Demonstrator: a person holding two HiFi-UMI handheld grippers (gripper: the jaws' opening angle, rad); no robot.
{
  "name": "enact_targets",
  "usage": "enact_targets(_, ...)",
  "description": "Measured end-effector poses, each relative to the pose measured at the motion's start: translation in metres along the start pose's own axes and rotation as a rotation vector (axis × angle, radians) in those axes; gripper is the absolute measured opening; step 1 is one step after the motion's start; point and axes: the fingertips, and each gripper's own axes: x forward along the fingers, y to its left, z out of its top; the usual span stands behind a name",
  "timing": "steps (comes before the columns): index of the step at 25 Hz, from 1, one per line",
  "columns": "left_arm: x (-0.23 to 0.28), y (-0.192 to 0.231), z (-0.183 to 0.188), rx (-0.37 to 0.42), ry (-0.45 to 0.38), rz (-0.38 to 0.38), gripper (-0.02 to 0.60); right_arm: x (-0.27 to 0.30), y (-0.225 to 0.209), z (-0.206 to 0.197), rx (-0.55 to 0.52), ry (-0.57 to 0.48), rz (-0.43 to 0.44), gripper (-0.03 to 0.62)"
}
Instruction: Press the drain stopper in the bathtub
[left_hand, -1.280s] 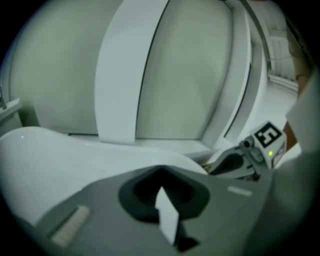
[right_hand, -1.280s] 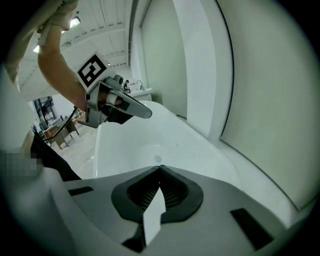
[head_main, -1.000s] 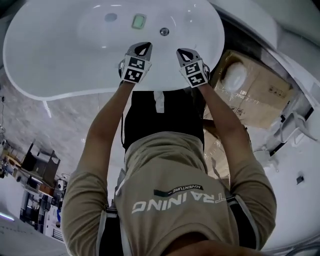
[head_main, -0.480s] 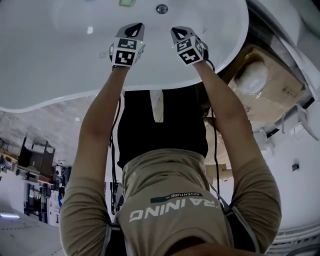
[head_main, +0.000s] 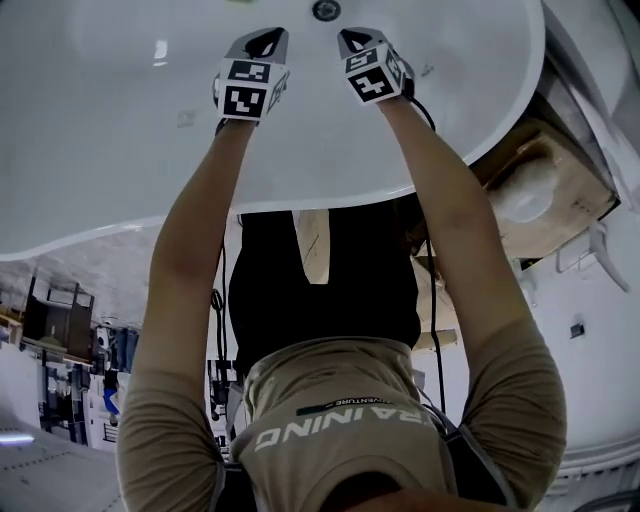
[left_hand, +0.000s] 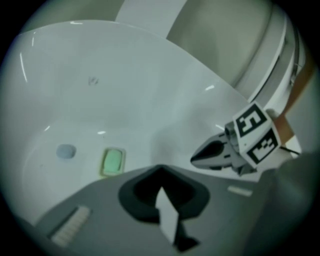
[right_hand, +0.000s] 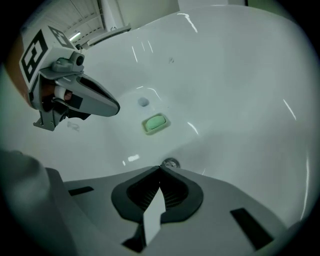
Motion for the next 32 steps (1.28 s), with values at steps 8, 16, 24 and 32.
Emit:
enact_targets(8,0.041,0.032,-0.04,-0.027,0.039,0.009,0.003,0.063,-0.015,-0.007,0.025,0.028,-0.003,0.009)
enact_targets(16,0.077,0.053,-0.061,-0.041,0.074,0.003,0.003,0.11,-0.019,-0.013,-0.006,0.064,0.003,0.009)
enact_targets(24,0.1,0.064,-0.076,-0.036,0.087,-0.012,0.003,0.147,-0.037,-0.015,0.023,0.099,-0.031,0.009)
enact_targets(32,0.118,0.069,-0.08,-0.035,0.084,-0.025,0.003,0.168,-0.035,-0.023,0.044,0.157,-0.063,0.009)
